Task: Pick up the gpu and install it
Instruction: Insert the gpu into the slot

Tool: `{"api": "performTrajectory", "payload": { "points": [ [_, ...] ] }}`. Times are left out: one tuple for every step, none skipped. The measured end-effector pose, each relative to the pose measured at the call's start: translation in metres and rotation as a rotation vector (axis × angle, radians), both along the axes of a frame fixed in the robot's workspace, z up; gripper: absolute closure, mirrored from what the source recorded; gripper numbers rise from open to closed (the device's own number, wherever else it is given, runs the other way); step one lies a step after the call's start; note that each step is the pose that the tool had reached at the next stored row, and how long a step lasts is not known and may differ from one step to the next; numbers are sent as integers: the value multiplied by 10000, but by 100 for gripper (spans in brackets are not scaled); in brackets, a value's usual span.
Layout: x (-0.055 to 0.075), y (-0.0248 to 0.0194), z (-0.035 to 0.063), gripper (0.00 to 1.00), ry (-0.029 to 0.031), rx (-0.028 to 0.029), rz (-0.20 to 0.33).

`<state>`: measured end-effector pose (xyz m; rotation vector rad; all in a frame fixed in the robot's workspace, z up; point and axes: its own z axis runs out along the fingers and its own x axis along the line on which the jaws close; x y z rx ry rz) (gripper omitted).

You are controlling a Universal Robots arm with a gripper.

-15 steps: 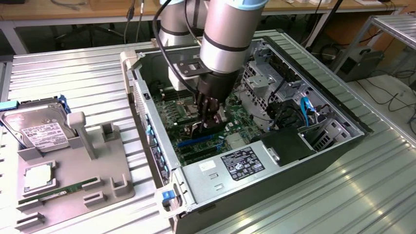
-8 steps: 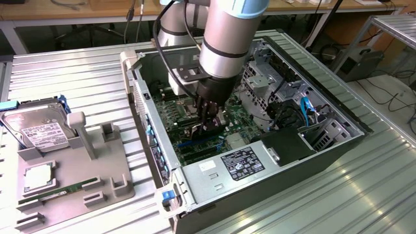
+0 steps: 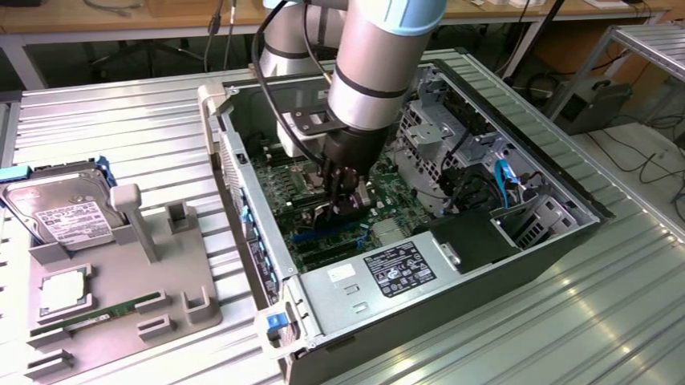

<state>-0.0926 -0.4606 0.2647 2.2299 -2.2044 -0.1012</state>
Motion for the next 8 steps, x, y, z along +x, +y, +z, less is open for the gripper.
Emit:
{"api": "performTrajectory", "payload": {
  "points": [
    [-2,0,-1,74,-1,3,0],
    [-2,0,-1,74,-1,3,1],
    [-6,0,-3,74,-1,3,0],
    [-8,0,-4,74,0,2,0],
    [-10,0,-5,74,0,2,0],
    [-12,-1,-6,74,0,1,0],
    [-14,-1,-8,74,0,1,0],
    [-17,-1,-13,74,-1,3,0]
  ]
}}
